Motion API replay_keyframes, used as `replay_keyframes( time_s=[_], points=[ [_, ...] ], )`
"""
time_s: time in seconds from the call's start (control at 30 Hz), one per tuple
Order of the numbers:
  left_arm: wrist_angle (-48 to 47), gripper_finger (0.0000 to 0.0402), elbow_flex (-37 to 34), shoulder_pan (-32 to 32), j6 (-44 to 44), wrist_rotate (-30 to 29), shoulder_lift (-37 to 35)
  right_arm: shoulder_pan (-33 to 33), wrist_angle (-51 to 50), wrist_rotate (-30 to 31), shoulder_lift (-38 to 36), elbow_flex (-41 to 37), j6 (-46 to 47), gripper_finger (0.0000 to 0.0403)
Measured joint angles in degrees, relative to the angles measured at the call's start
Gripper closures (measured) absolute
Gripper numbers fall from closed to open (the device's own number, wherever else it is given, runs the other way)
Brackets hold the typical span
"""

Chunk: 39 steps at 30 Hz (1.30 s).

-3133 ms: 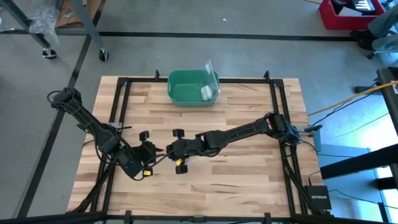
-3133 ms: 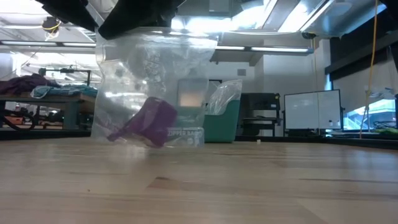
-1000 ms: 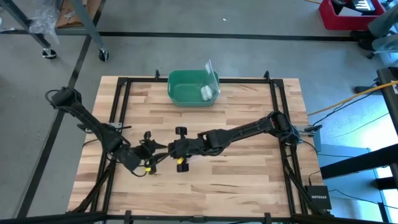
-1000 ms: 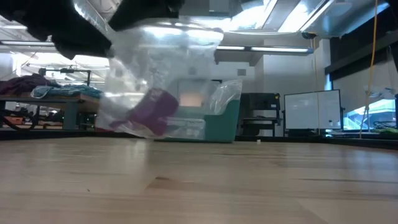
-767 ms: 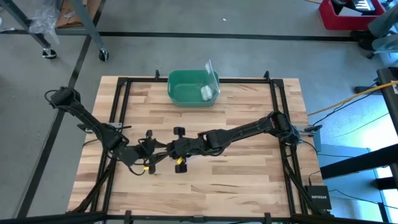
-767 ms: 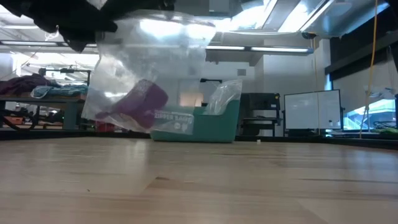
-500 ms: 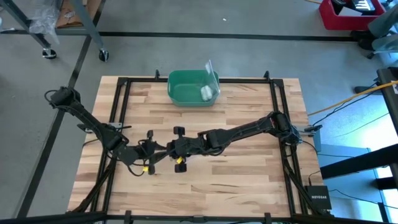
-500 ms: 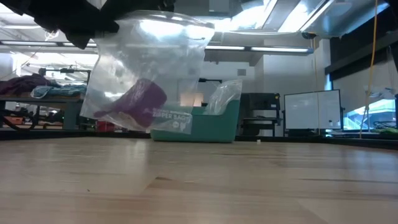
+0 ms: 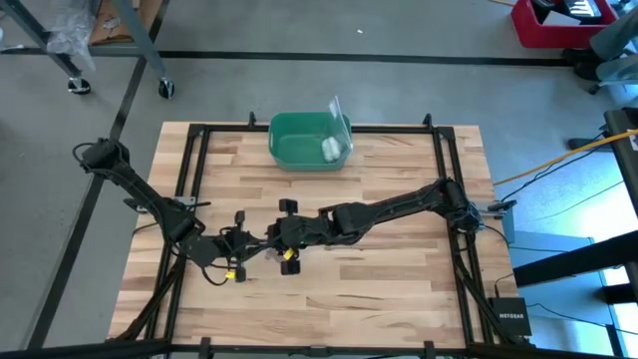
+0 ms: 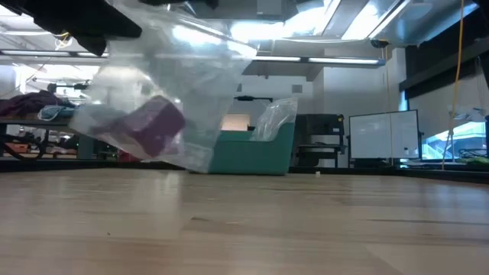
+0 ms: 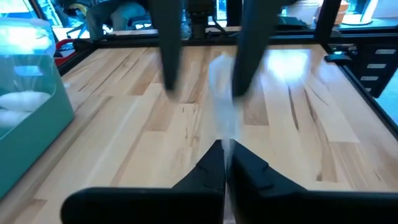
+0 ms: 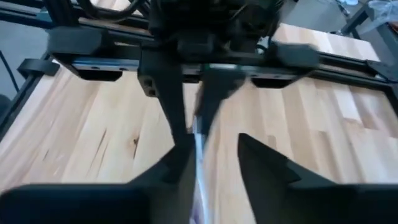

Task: Roll bandage
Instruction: Close the zip bag

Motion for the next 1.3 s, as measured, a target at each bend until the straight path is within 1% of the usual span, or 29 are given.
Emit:
replay_keyframes(
  time_s=[0.07, 0.13, 0.23, 0.3, 0.43, 0.7, 0.9, 1.13, 1.23, 1.3],
  points=[
    [-0.1, 0.0401, 0.0, -0.1, 0.1, -0.1, -0.4, 0.0, -4.7, 0.2, -0.3, 3.4, 0.0, 0.0267],
    [-0.1, 0.0401, 0.0, -0.1, 0.1, -0.1, -0.9, 0.0, -7.2, 0.9, -0.5, 5.3, 0.1, 0.0251],
    [-0.1, 0.0401, 0.0, -0.1, 0.0, -0.3, -1.5, 0.0, -7.1, 0.9, -0.5, 5.8, 0.2, 0.0242],
    [-0.1, 0.0401, 0.0, -0.1, -0.2, -0.3, -1.7, 0.0, -4.0, -0.5, 0.2, 5.4, 0.3, 0.0243],
    [-0.1, 0.0401, 0.0, -0.1, -0.3, -0.3, -1.7, 0.1, -1.2, -1.4, 2.0, 5.0, 0.5, 0.0261],
    [0.0, 0.0401, 0.0, -0.8, -0.3, -0.3, -1.7, 0.0, -4.5, -1.6, 2.9, 5.0, 0.4, 0.0309],
    [0.0, 0.0401, 0.1, -0.8, -0.1, -0.3, -1.7, 0.0, -4.7, -1.6, 2.9, 4.9, -0.1, 0.0335],
    [0.3, 0.0401, 0.1, -0.8, 0.0, -0.3, -1.7, 0.1, -6.1, -1.6, 2.9, 5.7, -0.2, 0.0378],
    [0.0, 0.0401, 0.1, -1.1, 0.3, -1.2, -1.7, 0.1, -7.2, -1.6, 2.9, 5.7, -0.2, 0.0384],
    [0.0, 0.0401, 0.1, -1.8, 0.7, -2.7, -1.8, 0.1, -8.2, -1.6, 2.9, 5.8, -0.2, 0.0378]
  ],
)
